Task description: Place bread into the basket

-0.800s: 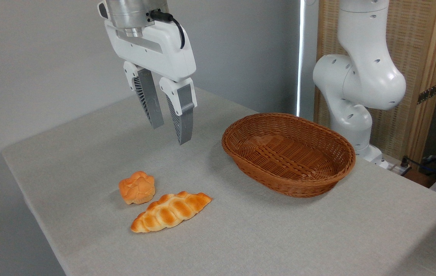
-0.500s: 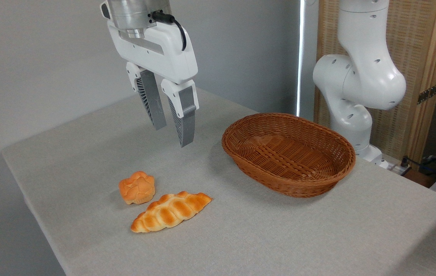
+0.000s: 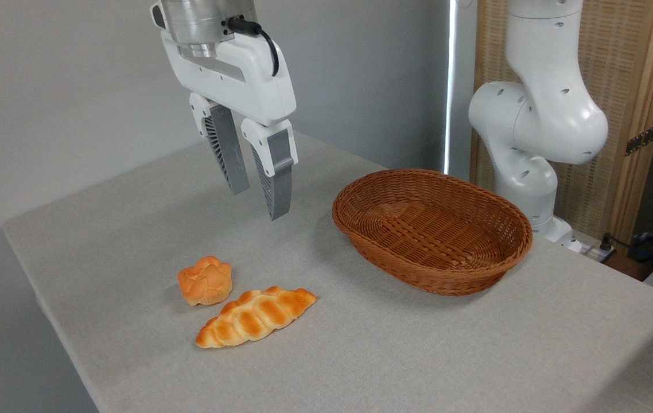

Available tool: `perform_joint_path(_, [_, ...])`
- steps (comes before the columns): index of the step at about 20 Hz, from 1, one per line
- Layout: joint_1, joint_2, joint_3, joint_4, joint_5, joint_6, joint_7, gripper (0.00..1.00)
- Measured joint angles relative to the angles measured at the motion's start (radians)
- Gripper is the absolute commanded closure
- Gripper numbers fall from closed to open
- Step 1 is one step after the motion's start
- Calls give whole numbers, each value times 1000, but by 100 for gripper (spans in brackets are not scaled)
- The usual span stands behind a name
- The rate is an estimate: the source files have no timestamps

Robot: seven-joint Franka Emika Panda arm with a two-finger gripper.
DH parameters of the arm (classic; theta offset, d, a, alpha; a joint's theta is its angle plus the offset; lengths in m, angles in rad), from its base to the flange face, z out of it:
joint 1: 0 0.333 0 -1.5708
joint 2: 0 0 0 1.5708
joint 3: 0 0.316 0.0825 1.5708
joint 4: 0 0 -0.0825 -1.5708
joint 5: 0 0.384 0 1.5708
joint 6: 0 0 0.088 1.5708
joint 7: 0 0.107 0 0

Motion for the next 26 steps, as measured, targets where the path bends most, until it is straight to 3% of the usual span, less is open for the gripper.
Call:
perform_joint_path(4, [-4, -6, -4, -21, -6, 23, 0, 0])
perform_joint_path(7, [-10, -38, -8, -102, -31, 135, 1, 0])
perform_joint_path(12, [-75, -66, -24, -230, -36, 283, 2, 0])
perform_joint_path(15, [-101, -64, -66, -317, -64, 411, 1, 0])
perform_joint_path(21, [-160, -33, -75, -430, -74, 600, 2, 0])
perform_joint_path(26, [-165, 11, -75, -454, -74, 645, 32, 0])
